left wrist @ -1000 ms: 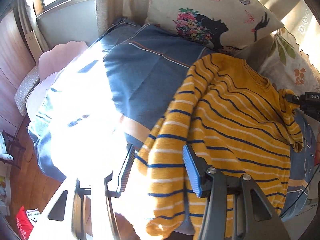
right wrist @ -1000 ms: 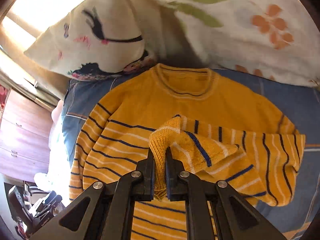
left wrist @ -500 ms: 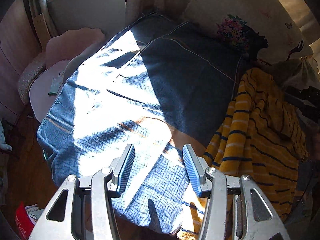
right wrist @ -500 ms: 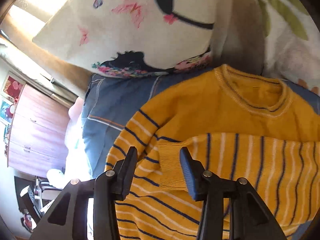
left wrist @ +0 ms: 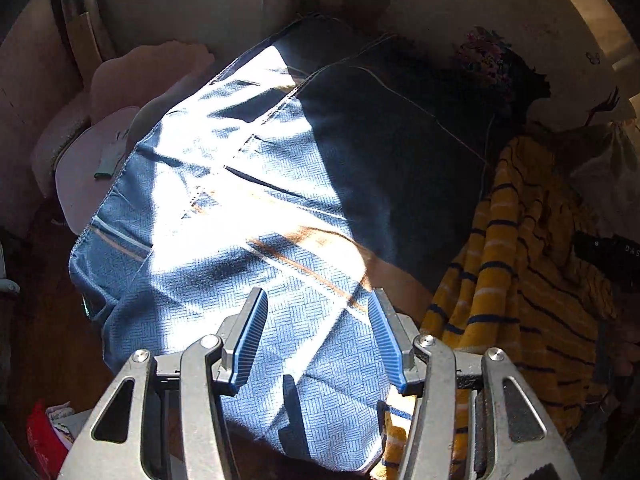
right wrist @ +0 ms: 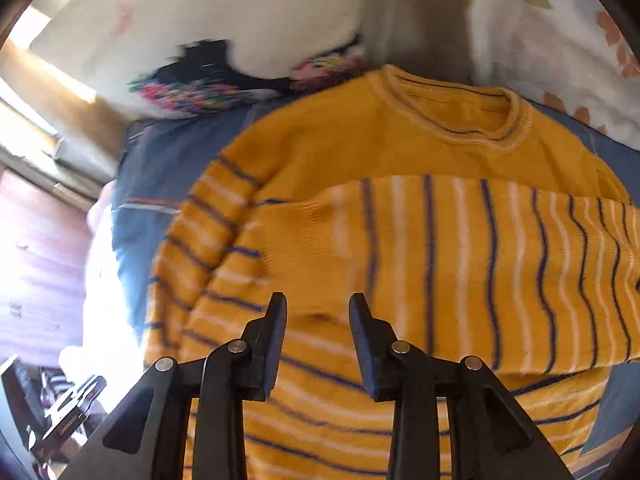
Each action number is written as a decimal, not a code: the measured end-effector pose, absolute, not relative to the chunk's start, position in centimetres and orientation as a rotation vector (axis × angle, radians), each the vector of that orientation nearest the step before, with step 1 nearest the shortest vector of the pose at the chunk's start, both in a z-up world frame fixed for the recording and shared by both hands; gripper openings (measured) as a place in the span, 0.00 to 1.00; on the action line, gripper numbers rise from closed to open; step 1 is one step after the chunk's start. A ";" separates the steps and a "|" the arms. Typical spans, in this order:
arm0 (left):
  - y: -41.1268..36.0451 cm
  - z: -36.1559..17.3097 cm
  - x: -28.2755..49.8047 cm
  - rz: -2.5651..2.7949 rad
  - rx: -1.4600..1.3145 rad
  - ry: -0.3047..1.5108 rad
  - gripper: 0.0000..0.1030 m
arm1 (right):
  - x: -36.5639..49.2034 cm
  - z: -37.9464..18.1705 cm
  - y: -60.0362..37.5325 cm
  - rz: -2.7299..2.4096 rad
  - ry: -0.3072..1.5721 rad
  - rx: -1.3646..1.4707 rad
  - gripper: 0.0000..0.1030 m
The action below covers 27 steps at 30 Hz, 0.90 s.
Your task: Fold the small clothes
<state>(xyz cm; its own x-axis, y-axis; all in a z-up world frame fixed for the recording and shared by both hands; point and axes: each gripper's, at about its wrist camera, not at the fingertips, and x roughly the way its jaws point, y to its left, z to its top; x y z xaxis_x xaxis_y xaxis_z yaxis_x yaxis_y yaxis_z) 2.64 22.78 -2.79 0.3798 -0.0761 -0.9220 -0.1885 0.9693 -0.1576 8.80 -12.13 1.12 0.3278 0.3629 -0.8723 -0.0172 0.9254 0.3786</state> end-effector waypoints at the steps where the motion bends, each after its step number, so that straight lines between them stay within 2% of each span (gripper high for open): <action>1: 23.5 -2.9 2.4 0.087 -0.263 1.183 0.50 | 7.6 1.5 -10.4 0.342 1.226 0.343 0.35; 6: 26.5 -3.2 1.2 0.144 -0.316 1.179 0.50 | 0.7 -0.4 -1.6 0.702 1.414 0.268 0.35; 13: 27.3 -3.0 0.0 0.148 -0.331 1.172 0.51 | -2.2 -5.2 2.8 0.651 1.511 0.099 0.35; 14: 27.2 -2.9 -0.1 0.145 -0.328 1.170 0.51 | -2.4 -5.0 3.0 0.653 1.494 0.100 0.29; 15: 27.1 -2.8 -0.2 0.142 -0.325 1.169 0.51 | -2.5 -4.7 3.2 0.677 1.497 0.090 0.01; 17: 27.0 -2.8 0.1 0.136 -0.316 1.167 0.51 | -2.5 -3.5 3.4 0.699 1.482 0.084 0.01; 24: 26.4 -0.8 0.8 0.116 -0.306 1.107 0.52 | 0.6 7.7 -4.5 0.639 1.220 0.078 0.01; 27: 25.2 -0.6 1.1 0.098 -0.298 1.096 0.53 | 1.1 9.4 -8.1 0.610 1.196 0.098 0.03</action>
<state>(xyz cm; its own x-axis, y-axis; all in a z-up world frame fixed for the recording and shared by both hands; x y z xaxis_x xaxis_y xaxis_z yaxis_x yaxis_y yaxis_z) 1.14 25.15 -0.60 0.4572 -0.0684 -0.8867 -0.2243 0.9559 -0.1894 1.14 -8.13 9.35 0.2273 0.4918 -0.8405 -0.3915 0.8364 0.3835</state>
